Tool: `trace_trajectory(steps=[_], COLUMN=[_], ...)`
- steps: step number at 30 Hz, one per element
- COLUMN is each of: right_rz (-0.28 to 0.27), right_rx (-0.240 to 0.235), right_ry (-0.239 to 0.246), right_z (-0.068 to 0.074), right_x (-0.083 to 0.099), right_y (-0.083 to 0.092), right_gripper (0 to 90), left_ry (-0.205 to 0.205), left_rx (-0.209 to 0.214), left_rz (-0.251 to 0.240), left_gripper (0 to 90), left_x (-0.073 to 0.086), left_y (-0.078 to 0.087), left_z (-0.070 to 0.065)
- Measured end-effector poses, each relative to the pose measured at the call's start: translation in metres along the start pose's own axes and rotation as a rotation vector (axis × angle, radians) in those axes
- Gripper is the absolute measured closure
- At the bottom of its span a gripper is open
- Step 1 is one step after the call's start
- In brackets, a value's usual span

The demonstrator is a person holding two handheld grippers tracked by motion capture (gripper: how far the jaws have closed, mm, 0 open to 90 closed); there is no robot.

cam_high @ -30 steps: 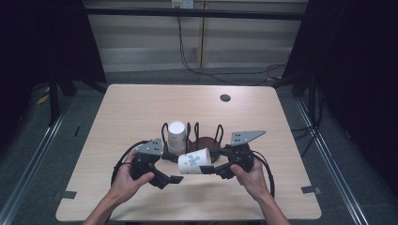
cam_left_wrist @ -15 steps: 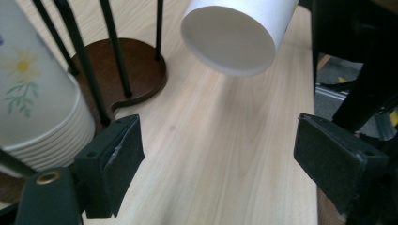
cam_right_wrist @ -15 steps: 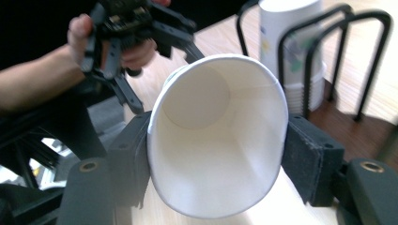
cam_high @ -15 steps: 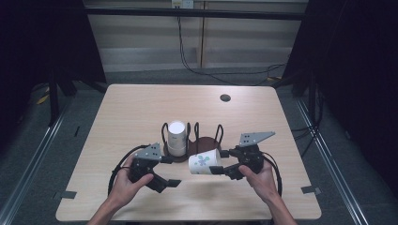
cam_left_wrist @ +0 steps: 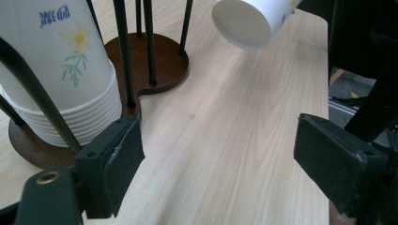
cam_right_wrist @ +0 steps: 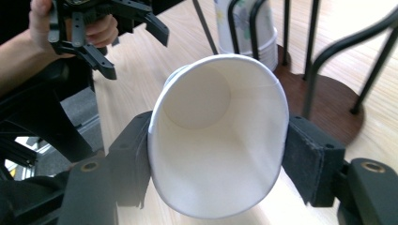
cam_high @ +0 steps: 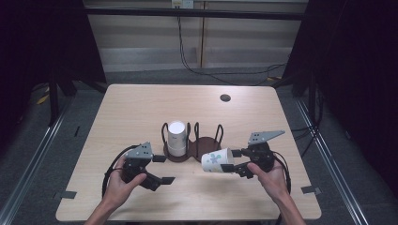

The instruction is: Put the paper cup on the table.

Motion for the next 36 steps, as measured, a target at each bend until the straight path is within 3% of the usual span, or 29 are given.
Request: trace_trajectory(steps=[13,24,33,36], right_rz=[0.035,0.099,0.121,0.131], right_rx=[0.079,0.131,0.18,0.194], right_ry=[-0.033,-0.069,-0.067,-0.059], right_z=[-0.009,-0.018,-0.026,-0.025], right_x=[0.003,0.002,-0.007,-0.012], right_y=[0.023,0.036,0.047,0.05], right_gripper=[32.0,31.8,31.7,31.7], left_ry=[-0.006,0.002,-0.016,-0.005], left_rx=[0.003,-0.001,-0.006,-0.015], left_rz=[0.03,0.018,0.036,0.028], left_gripper=[16.1,16.2,16.4,16.4], left_x=[0.007,0.008,0.01,0.009], left_y=[-0.004,0.001,0.003,0.004], left_z=[0.0,0.002,0.002,0.004])
Point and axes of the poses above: each handheld gripper's, and its own axes: y roughly backward along the jaws, x roughly out of its underside, z roughly to its left, the point moved 5 cm from there along -y, roughly forward along the jaws, and after that the axes turned 14 degrees about -x, right-handed, at the moved point
